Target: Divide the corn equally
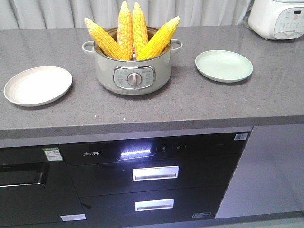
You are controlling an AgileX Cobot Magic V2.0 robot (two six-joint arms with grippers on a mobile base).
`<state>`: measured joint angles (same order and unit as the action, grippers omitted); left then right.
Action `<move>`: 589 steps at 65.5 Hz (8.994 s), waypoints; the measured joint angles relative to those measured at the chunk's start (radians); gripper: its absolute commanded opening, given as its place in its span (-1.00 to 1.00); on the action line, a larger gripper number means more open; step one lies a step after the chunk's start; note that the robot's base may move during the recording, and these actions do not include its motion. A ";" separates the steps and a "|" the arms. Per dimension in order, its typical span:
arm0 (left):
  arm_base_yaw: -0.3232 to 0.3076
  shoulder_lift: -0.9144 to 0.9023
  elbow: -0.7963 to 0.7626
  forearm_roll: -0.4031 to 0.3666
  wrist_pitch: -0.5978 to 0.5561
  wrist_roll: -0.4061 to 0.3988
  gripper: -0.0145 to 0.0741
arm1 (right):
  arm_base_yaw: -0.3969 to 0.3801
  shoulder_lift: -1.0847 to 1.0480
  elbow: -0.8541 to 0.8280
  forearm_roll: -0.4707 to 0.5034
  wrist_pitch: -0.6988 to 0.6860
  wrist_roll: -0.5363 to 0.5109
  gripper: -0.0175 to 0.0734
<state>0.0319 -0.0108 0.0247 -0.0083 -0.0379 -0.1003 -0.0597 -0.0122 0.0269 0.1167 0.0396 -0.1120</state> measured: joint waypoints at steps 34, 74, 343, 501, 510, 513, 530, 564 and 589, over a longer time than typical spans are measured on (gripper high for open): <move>0.000 0.000 0.000 0.000 0.000 0.000 -0.69 | 0.000 0.000 0.000 0.000 0.000 0.000 -0.62; 0.000 0.000 0.000 0.000 0.000 0.000 -0.69 | 0.000 0.000 0.000 0.000 0.000 0.000 -0.62; 0.000 0.000 0.000 0.000 -0.020 0.000 -0.69 | 0.000 0.079 0.000 -0.011 0.016 -0.006 -0.62; -0.117 0.844 -0.933 -0.171 0.746 0.171 -0.10 | 0.252 0.921 -0.922 0.250 0.681 -0.261 -0.08; -0.117 0.861 -0.933 -0.171 0.752 0.228 0.48 | 0.252 0.921 -0.922 0.250 0.693 -0.261 0.51; -0.117 0.863 -0.933 -0.171 0.752 0.242 0.63 | 0.252 0.921 -0.922 0.250 0.695 -0.261 0.65; -0.117 0.863 -0.933 -0.174 0.787 0.276 0.79 | 0.252 0.921 -0.922 0.273 0.697 -0.254 0.85; -0.221 0.895 -0.939 -0.248 0.830 0.399 0.54 | 0.252 1.201 -1.107 0.347 0.728 -0.220 0.60; -0.224 0.895 -0.939 -0.248 0.850 0.401 0.54 | 0.252 1.443 -1.234 0.472 0.671 -0.261 0.55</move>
<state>-0.1920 0.8838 -0.9142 -0.2567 0.8121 0.3007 0.1919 1.4308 -1.2074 0.5890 0.7106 -0.3734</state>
